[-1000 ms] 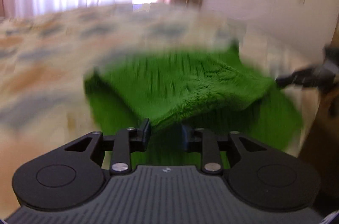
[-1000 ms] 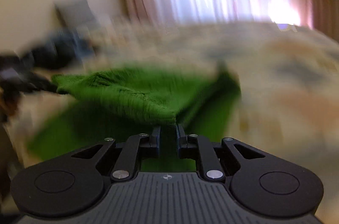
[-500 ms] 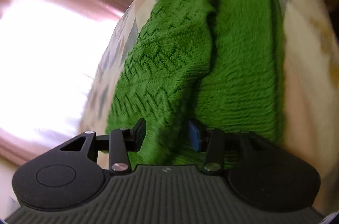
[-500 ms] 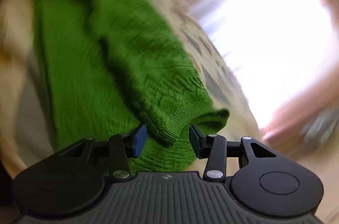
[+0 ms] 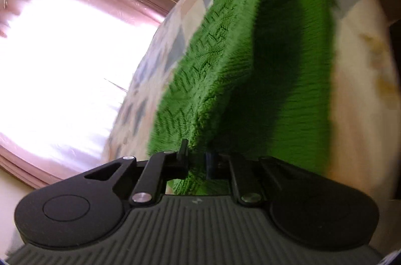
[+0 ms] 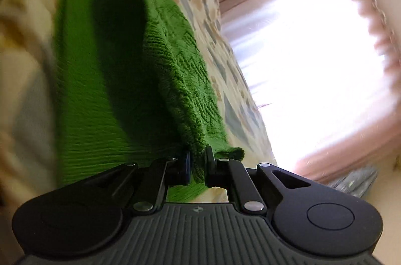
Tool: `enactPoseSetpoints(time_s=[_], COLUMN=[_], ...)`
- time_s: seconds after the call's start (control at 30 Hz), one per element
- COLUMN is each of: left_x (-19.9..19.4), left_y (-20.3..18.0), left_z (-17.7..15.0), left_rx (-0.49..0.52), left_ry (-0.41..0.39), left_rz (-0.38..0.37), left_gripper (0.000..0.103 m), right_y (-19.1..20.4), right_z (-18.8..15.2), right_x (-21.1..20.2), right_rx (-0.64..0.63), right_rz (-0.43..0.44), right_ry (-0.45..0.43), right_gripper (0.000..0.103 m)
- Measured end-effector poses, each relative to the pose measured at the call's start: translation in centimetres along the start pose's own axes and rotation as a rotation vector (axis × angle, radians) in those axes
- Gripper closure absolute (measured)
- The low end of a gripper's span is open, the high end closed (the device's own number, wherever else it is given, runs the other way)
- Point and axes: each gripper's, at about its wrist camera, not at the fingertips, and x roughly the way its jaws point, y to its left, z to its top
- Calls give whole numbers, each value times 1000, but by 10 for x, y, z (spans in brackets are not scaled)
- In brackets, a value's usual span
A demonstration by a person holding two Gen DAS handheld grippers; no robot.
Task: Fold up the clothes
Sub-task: 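Lift the hem with both grippers and fold it toward the neckline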
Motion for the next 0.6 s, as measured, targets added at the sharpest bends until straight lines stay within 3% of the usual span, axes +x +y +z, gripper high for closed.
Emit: enactPoseSetpoints(time_s=[0.17, 0.3, 0.37, 0.47, 0.53, 0.6], left_x=[-9, -6, 1, 8, -5, -18], left_y=[-19, -11, -14, -17, 3, 31], left_z=[0, 7, 4, 5, 2, -5], left_rx=[-21, -97, -97, -90, -195, -348], left_ry=[24, 16, 57, 74, 69, 61], left_rz=[20, 28, -8, -25, -90, -189], left_gripper=[91, 91, 85, 86, 84, 84], right_y=[27, 18, 13, 28, 38, 27], right_z=[-7, -2, 1, 2, 2, 3], right_x=[-18, -25, -23, -12, -12, -19], right_rx=[-1, 60, 79, 63, 6, 65], right_rz=[26, -10, -17, 75, 66, 84], right_ry=[40, 30, 30, 99, 108, 117], right_gripper=[96, 96, 96, 92, 88, 87])
